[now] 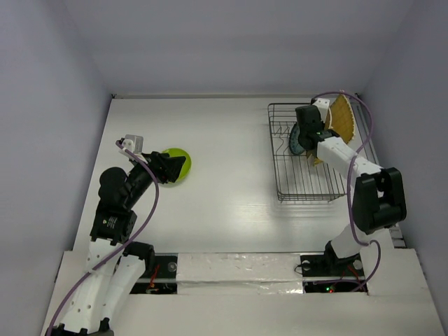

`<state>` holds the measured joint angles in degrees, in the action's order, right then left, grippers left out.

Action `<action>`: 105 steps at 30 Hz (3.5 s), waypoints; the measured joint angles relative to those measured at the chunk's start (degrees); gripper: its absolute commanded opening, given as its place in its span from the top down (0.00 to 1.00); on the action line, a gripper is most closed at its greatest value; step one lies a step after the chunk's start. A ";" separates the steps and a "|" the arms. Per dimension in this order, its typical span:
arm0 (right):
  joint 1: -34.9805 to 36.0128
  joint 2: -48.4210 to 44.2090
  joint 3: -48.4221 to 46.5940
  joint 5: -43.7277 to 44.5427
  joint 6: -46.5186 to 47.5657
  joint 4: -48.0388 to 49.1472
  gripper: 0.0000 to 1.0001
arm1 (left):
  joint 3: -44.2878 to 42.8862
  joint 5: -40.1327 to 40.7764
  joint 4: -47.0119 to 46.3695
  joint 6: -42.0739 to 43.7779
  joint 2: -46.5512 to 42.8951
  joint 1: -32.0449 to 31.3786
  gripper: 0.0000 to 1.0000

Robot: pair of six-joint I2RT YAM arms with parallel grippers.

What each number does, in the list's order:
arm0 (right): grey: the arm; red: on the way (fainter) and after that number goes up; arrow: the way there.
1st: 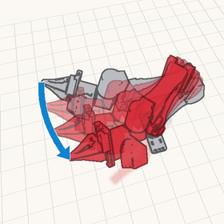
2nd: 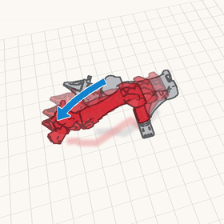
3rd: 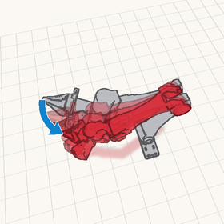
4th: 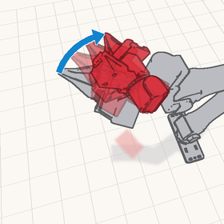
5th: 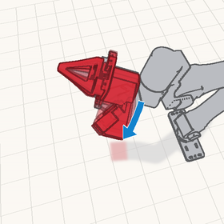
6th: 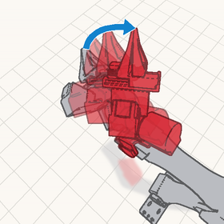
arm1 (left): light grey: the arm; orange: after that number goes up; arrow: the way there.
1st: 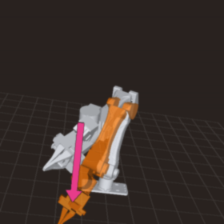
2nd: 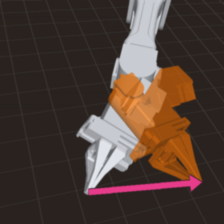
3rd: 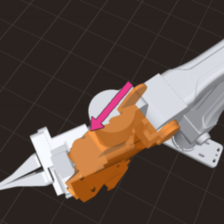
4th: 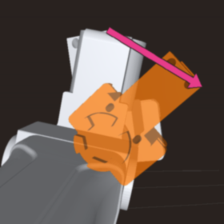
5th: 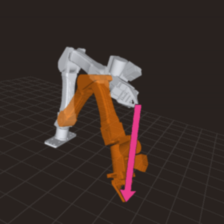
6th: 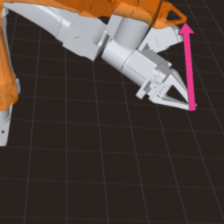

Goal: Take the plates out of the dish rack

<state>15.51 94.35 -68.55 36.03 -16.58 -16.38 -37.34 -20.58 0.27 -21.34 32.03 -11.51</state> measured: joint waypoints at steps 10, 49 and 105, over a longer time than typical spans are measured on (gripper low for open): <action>0.15 -8.66 -4.63 2.75 3.52 -4.33 0.96 | 0.00 -0.02 -0.02 0.00 0.00 0.02 0.38; 32.15 28.28 -18.18 -43.80 -29.99 27.56 0.80 | 0.00 0.68 0.26 0.46 -0.31 1.14 0.74; -6.49 -10.05 0.87 -0.50 1.07 2.03 0.44 | 0.00 0.39 0.17 0.42 0.55 1.07 0.70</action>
<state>9.02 84.29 -67.68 35.53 -15.51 -14.35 -37.34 -20.18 0.45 -20.93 32.58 -10.44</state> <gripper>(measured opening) 0.588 0.294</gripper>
